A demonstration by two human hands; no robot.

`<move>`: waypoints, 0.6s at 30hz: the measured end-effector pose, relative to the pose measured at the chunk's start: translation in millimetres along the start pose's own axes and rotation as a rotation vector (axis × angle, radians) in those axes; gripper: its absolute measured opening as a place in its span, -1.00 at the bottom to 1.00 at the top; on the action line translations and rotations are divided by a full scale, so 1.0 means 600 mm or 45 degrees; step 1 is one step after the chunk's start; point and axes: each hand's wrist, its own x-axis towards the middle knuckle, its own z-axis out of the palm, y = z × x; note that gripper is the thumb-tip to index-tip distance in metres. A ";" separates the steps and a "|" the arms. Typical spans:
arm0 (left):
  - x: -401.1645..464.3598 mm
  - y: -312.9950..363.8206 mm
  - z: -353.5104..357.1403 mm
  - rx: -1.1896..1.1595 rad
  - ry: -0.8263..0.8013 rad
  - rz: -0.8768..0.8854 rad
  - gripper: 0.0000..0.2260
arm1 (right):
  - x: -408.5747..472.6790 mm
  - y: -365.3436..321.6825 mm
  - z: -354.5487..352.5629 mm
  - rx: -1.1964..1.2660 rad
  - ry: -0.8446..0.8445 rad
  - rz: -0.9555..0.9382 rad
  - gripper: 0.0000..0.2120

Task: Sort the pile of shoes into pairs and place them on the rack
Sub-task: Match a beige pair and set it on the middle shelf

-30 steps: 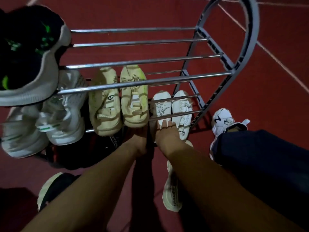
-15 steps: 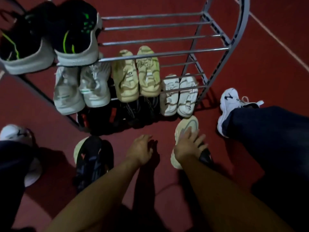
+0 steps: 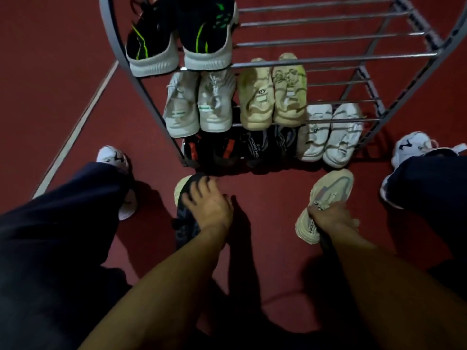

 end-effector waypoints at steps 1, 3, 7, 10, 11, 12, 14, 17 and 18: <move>0.007 -0.010 -0.002 -0.040 -0.048 -0.145 -0.33 | 0.001 -0.006 0.000 0.090 0.001 0.064 -0.03; 0.019 -0.044 0.003 -0.122 -0.236 -0.450 -0.07 | 0.007 -0.020 -0.005 0.253 0.010 0.200 -0.02; 0.024 -0.108 0.029 -0.292 -0.418 -0.592 0.02 | 0.009 -0.024 -0.014 0.684 -0.159 0.393 -0.22; 0.033 -0.135 0.019 -0.522 -0.531 -0.536 0.06 | -0.019 -0.031 0.008 0.389 -0.326 0.178 -0.55; 0.035 -0.143 0.019 -0.635 -0.559 -0.519 0.07 | -0.031 -0.035 0.014 0.282 -0.338 0.114 -0.57; 0.038 -0.152 0.024 -0.743 -0.553 -0.508 0.08 | -0.039 -0.040 0.021 0.186 -0.357 0.055 -0.59; 0.037 -0.159 0.025 -0.870 -0.540 -0.436 0.07 | -0.054 -0.050 0.029 0.054 -0.382 -0.052 -0.61; 0.014 -0.114 0.006 -0.997 -0.684 -0.219 -0.03 | -0.066 -0.069 0.043 -0.094 -0.313 -0.179 -0.63; 0.000 -0.088 0.003 -1.005 -0.783 -0.150 0.00 | -0.071 -0.077 0.051 -0.121 -0.243 -0.218 -0.64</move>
